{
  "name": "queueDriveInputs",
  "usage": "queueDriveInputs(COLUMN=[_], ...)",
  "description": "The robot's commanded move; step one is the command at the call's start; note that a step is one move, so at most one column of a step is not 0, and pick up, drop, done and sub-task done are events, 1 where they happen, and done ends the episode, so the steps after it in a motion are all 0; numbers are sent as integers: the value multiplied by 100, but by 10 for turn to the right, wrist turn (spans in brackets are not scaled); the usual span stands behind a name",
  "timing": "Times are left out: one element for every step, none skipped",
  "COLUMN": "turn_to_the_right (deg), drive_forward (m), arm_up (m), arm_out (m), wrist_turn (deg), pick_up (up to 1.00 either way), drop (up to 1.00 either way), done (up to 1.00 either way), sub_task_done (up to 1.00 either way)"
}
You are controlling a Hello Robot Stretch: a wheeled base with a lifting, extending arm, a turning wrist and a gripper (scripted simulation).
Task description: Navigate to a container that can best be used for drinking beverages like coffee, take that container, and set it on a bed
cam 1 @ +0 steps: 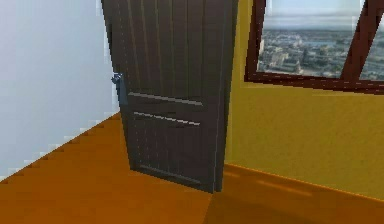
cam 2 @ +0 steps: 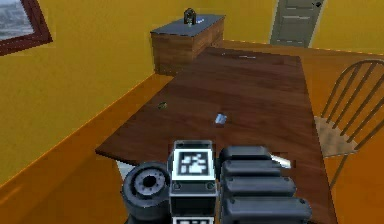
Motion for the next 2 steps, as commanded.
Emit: queueDriveInputs(turn_to_the_right=[180, 0], drive_forward=[0, 90], arm_up=[0, 0], arm_out=[0, 0], wrist_turn=[0, 0], pick_up=[0, 0], drop=[0, 0], done=[0, 0], sub_task_done=[0, 0])
